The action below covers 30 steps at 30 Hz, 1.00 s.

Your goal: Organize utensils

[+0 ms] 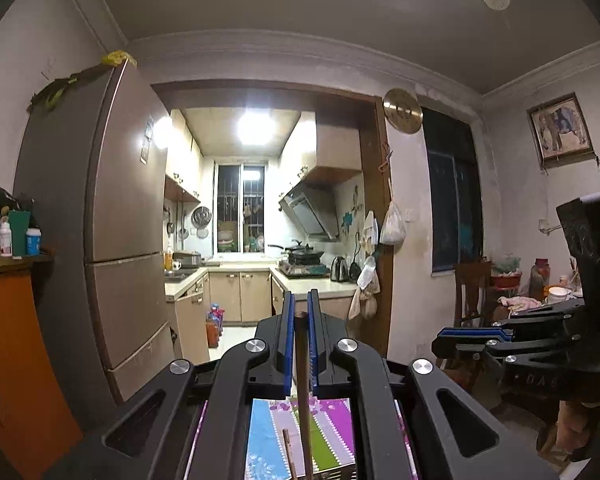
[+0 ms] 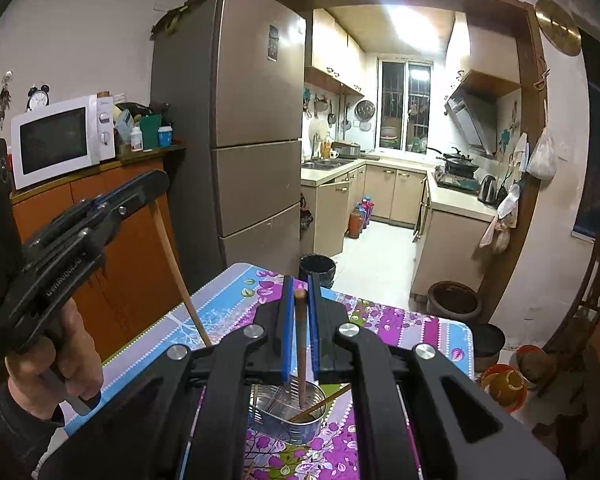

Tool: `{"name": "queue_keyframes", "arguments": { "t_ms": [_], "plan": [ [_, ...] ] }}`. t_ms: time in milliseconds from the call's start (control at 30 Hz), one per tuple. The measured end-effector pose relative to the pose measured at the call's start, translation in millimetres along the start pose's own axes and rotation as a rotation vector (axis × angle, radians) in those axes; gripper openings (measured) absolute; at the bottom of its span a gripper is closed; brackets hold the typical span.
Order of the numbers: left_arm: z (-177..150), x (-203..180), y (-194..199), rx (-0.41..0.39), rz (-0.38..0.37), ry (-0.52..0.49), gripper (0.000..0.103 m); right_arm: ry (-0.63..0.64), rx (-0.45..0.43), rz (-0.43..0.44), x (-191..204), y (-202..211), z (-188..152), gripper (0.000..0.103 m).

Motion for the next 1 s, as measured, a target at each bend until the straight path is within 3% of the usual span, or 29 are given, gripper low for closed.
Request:
{"name": "queue_keyframes", "arguments": {
  "t_ms": [367,733,833,1000],
  "plan": [
    [-53,8,-58,0.113,0.007,-0.013,0.007,-0.053,0.060,0.033,-24,-43,-21,0.005],
    [-86,15,-96,0.210,0.037,-0.019,0.008,-0.108,0.140,0.054,-38,-81,-43,0.005],
    [-93,20,-104,0.226,0.058,-0.016,0.030,-0.120,0.143,0.042,-41,-86,-46,0.006],
    [-97,23,-107,0.236,0.072,-0.013,0.032,-0.104,0.134,0.027,-40,-83,-46,0.006]
  ]
}}
Point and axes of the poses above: each gripper's, at about its wrist camera, not at the fingertips, and y roughly against the way its jaws point, x to its left, z to its top, the point moved 3 cm from there along -y, roughly the way its jaws point, and after that the axes turned 10 degrees about z, right-handed, at the moved point
